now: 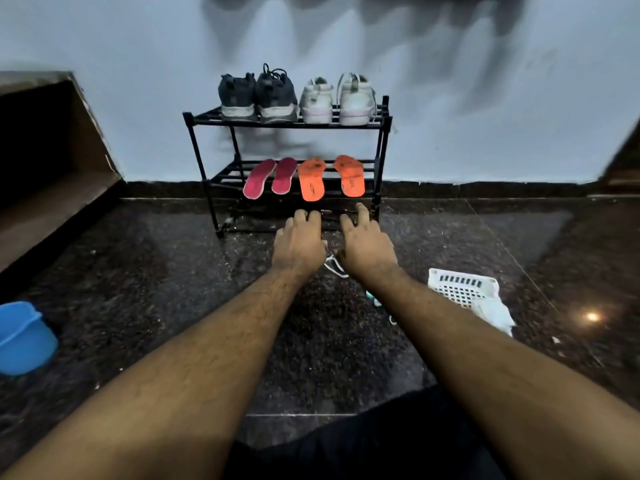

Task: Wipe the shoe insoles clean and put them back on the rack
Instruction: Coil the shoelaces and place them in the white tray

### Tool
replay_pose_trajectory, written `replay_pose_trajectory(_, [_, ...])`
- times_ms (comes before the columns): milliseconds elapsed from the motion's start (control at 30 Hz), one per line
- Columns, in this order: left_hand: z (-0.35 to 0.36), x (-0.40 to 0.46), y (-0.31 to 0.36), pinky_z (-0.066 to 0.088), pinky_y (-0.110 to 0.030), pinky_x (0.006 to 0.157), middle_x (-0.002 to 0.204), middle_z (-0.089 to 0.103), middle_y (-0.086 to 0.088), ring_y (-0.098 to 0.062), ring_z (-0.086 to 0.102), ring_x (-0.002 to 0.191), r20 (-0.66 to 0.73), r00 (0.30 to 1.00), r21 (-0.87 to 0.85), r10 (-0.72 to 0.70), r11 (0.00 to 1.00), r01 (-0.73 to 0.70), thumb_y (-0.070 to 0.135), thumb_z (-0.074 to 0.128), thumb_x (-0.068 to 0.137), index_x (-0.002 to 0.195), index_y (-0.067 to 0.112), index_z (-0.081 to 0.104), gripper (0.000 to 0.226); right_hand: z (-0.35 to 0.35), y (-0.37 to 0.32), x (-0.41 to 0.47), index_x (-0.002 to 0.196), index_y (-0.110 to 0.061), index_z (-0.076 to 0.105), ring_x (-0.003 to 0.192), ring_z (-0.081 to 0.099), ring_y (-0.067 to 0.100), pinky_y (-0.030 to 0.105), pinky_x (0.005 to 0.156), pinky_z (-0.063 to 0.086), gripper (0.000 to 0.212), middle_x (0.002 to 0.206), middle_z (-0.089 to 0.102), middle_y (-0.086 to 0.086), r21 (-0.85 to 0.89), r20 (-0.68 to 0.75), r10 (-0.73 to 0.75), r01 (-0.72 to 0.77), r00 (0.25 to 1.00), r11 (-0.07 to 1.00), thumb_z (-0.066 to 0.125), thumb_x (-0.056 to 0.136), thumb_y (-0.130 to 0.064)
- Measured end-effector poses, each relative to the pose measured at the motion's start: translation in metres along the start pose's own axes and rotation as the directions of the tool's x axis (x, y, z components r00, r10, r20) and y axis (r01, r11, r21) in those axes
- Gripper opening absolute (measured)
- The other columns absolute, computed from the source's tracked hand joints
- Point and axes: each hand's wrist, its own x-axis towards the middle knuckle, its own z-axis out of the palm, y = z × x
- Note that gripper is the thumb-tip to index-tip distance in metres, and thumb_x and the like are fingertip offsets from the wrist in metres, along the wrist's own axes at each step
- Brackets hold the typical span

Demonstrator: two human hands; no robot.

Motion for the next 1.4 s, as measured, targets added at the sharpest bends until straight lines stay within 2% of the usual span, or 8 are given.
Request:
replay_pose_trajectory(333, [0.080,-0.062,0.011,0.045,-0.046,0.098,0.131,0.050,-0.011,-0.033,0.053,0.120,0.203,0.978,0.029,0.044,0.998,-0.051,0.033,0.061,0.094,0.136,0.013,0.044,0.051,0.075,0.056,-0.076,0.148,-0.014,0.032,0.125,0.050,0.037,0.045,0.097,0.047,0.069,0.157,0.019,0.019,0.040,0.169,0.166,-0.175,0.972,0.984,0.064,0.090,-0.038])
replay_pose_trajectory(533, [0.124,-0.076,0.014,0.044,-0.046,0.100,0.134,0.049,-0.012,-0.033,0.053,0.123,0.297,0.953,0.003,0.060,0.998,-0.064,0.033,0.060,0.095,0.140,0.013,0.040,0.054,0.112,0.067,-0.096,0.148,-0.014,0.034,0.124,0.051,0.036,0.044,0.099,0.048,0.070,0.155,0.023,0.019,0.085,0.177,0.192,-0.210,0.965,0.974,0.065,0.089,-0.037])
replay_pose_trajectory(700, [0.162,-0.077,0.018,0.043,-0.046,0.105,0.136,0.048,-0.010,-0.030,0.051,0.126,0.347,0.937,-0.070,0.043,0.997,-0.020,0.032,0.061,0.095,0.143,0.015,0.039,0.055,0.149,0.077,-0.110,0.139,-0.013,0.043,0.118,0.053,0.037,0.048,0.098,0.048,0.060,0.138,0.037,0.017,0.224,0.218,0.438,-0.481,0.872,0.847,0.066,0.089,-0.037])
replay_pose_trajectory(867, [0.190,-0.063,0.029,0.042,-0.046,0.107,0.140,0.048,-0.009,-0.028,0.050,0.128,0.329,0.940,-0.207,0.089,0.978,-0.020,0.030,0.060,0.096,0.147,0.014,0.037,0.058,0.163,0.084,-0.070,0.137,-0.012,0.047,0.115,0.056,0.034,0.044,0.095,0.049,0.056,0.134,0.043,0.013,0.321,0.165,0.474,-0.502,0.865,0.803,0.068,0.089,-0.032])
replay_pose_trajectory(967, [0.198,-0.054,0.021,0.041,-0.045,0.107,0.140,0.048,-0.007,-0.027,0.050,0.127,0.280,0.945,-0.227,0.167,0.968,-0.104,0.031,0.060,0.096,0.148,0.015,0.038,0.058,0.179,0.095,-0.054,0.144,-0.013,0.037,0.123,0.052,0.037,0.047,0.098,0.047,0.069,0.141,0.039,0.013,0.254,0.298,0.502,-0.575,0.812,0.778,0.070,0.088,-0.035])
replay_pose_trajectory(1100, [0.208,-0.063,-0.003,0.041,-0.043,0.108,0.145,0.045,-0.005,-0.026,0.048,0.131,0.281,0.946,-0.328,0.161,0.943,-0.063,0.029,0.062,0.095,0.145,0.016,0.043,0.056,0.202,0.101,-0.040,0.156,-0.025,0.015,0.135,0.040,0.043,0.050,0.108,0.039,0.089,0.161,0.017,0.013,0.148,0.493,0.472,-0.605,0.731,0.782,0.070,0.087,-0.039])
replay_pose_trajectory(1267, [0.223,-0.078,-0.024,0.034,-0.043,0.116,0.156,0.030,-0.011,-0.029,0.032,0.144,0.308,0.932,-0.446,0.188,0.895,-0.033,0.024,0.064,0.094,0.145,0.014,0.046,0.056,0.223,0.099,-0.023,0.138,-0.014,0.041,0.126,0.051,0.037,0.046,0.101,0.044,0.054,0.140,0.044,0.014,0.055,0.423,0.460,-0.529,0.781,0.847,0.062,0.089,-0.025])
replay_pose_trajectory(1400, [0.215,-0.065,-0.021,0.036,-0.041,0.114,0.158,0.027,-0.010,-0.028,0.035,0.143,0.233,0.949,-0.465,0.212,0.881,-0.083,0.025,0.064,0.095,0.141,0.015,0.050,0.049,0.226,0.096,-0.024,0.124,-0.008,0.047,0.118,0.058,0.035,0.043,0.096,0.048,0.038,0.126,0.058,0.017,0.030,0.419,0.455,-0.512,0.786,0.858,0.057,0.089,-0.018])
